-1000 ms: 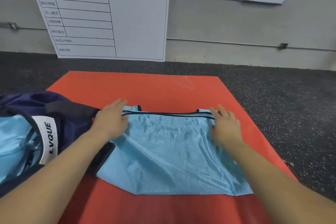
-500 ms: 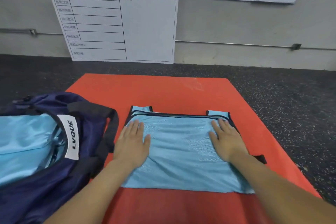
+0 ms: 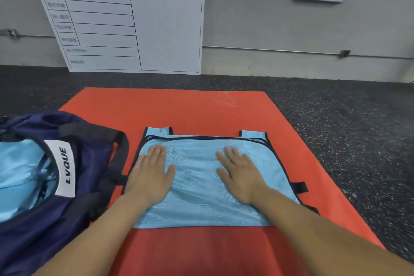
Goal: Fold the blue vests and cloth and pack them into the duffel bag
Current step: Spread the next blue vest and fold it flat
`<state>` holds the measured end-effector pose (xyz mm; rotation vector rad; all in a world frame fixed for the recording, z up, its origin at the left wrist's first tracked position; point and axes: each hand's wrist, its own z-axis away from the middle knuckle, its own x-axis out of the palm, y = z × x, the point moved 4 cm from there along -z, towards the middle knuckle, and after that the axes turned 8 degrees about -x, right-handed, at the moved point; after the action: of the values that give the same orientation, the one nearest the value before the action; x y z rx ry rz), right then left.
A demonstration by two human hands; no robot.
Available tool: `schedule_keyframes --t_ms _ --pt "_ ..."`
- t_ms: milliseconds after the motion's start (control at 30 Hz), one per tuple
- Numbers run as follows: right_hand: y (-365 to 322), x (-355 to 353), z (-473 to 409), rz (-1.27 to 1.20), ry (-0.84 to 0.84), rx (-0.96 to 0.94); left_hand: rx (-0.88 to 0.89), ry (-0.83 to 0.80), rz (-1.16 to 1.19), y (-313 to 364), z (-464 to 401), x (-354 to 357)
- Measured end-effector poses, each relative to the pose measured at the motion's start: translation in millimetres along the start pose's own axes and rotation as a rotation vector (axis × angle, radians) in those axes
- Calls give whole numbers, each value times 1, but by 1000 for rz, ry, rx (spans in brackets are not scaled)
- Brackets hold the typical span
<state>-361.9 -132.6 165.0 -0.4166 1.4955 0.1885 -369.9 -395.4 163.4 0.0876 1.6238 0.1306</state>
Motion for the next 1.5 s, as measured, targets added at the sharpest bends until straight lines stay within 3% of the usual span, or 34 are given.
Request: schedule_keyframes --t_ms 200,267,333,433,500,700,767,867,933,1000,1300,1500 --pt "87 -21 26 140 -24 329 -55 37 -147 3 -11 -14" --pt "70 -23 20 151 25 275 59 96 -168 27 -7 -12" --pt "36 -22 12 78 54 125 143 46 -68 44 -2 -3" --pt "-9 -10 8 -6 9 -70 100 -36 51 38 -7 5" --pt "-4 -5 9 -12 -12 -75 28 -25 46 19 -19 3" --pt "89 -22 20 129 -25 324 -70 19 -83 -3 -34 -7" --pt "70 -24 19 153 56 255 37 55 -64 26 -25 -2" --pt "-5 -10 14 6 57 -36 185 -3 47 63 -10 14" --pt "-43 5 20 -25 10 -168 165 -18 56 61 -10 14" --pt "-46 9 28 -3 12 -181 107 -4 57 45 -14 12" --pt "85 -15 70 34 -14 255 -8 -77 -7 -1 3 2" --pt "97 -25 67 -104 14 283 135 -157 41 8 55 0"
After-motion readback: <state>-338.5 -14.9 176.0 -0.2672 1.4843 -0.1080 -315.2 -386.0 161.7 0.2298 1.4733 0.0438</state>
